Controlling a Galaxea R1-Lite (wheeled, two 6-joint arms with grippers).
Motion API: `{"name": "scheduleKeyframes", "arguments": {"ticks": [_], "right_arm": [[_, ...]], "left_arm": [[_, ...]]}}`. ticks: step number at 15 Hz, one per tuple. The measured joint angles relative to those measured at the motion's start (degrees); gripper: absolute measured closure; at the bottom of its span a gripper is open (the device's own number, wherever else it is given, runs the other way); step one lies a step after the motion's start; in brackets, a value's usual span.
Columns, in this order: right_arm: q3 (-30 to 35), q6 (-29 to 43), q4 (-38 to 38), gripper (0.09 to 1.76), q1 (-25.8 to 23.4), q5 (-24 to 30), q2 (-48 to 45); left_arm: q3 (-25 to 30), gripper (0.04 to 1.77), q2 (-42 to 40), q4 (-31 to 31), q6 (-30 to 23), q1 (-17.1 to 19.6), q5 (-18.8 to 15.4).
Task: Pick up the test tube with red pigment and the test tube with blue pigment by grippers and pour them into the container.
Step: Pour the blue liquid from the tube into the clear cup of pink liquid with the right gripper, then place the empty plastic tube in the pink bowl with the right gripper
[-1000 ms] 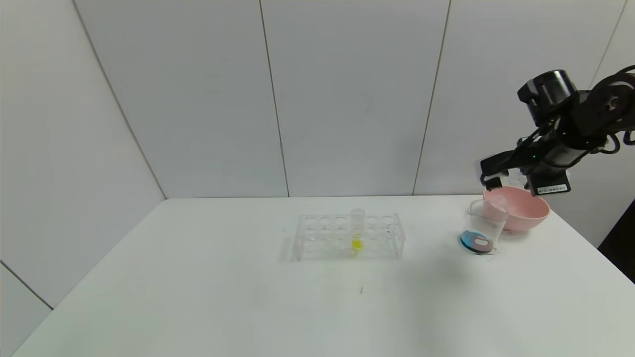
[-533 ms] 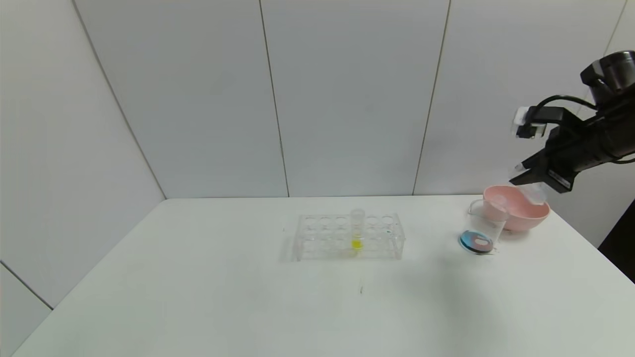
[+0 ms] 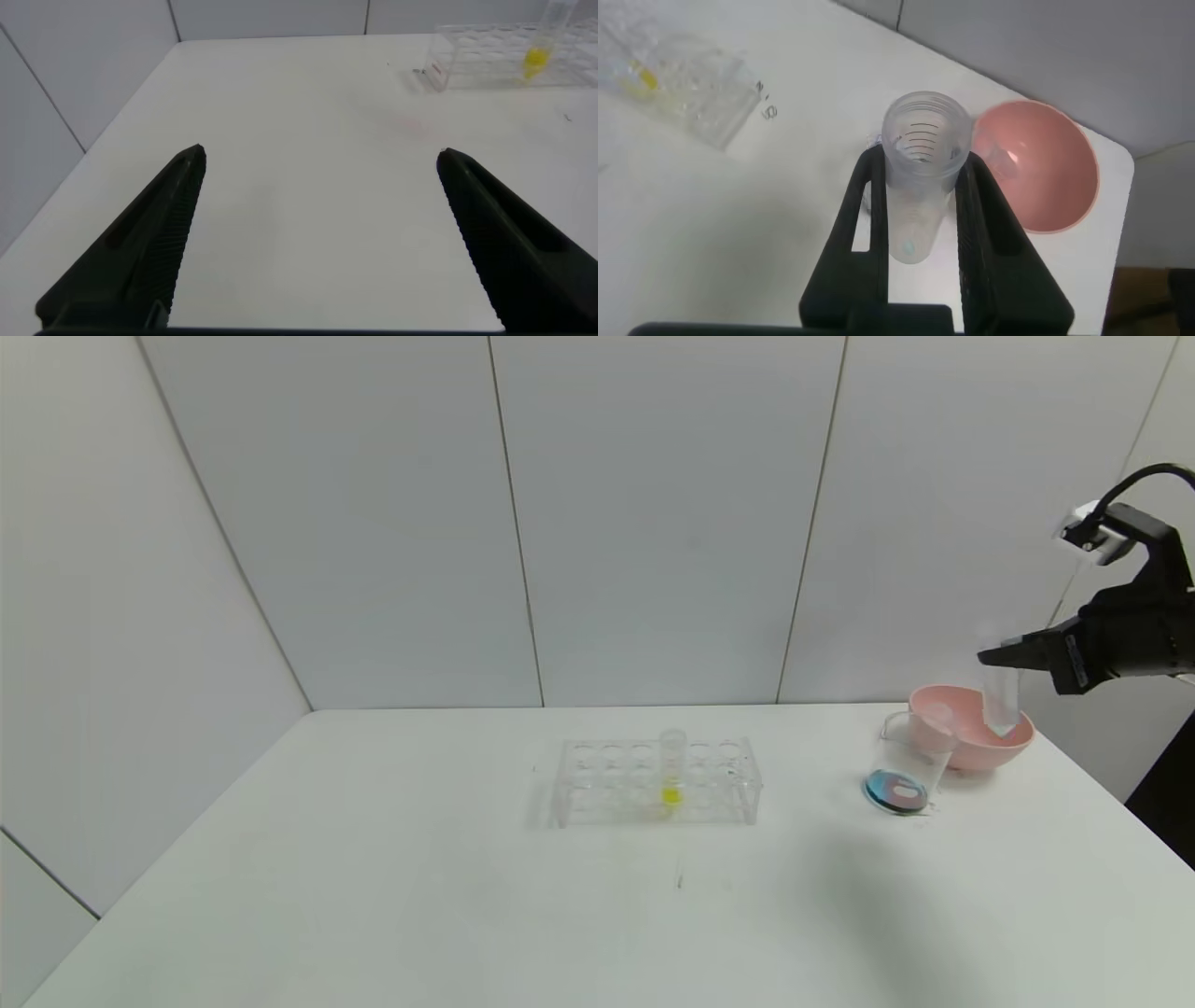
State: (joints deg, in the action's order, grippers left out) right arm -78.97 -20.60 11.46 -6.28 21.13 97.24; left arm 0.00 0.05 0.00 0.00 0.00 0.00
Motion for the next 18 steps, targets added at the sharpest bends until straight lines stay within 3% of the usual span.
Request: {"name": "scheduleKeyframes", "arguments": {"ticks": [4,7,10,12,18], "right_arm": [[15.64,18.25,-24.37,1.36,-2.97,0.33,-5.44],[20.32,25.25,-36.88,1.36,-7.23,0.4,-5.32],[20.98,25.86,-40.06,1.36,-10.86,-0.96,-2.46],[19.69,25.88,-40.28,1.36,-11.52,-5.21,0.05],[10.79,27.0,-45.97,1.36,-8.87,-15.17,11.98]], "left_arm": [[0.0,0.05,0.0,0.02,0.0,0.0,0.0],[0.0,0.05,0.0,0.0,0.0,0.0,0.0],[0.0,0.05,0.0,0.02,0.0,0.0,0.0],[0.0,0.05,0.0,0.0,0.0,0.0,0.0],[0.0,0.05,0.0,0.0,0.02,0.0,0.0]]}}
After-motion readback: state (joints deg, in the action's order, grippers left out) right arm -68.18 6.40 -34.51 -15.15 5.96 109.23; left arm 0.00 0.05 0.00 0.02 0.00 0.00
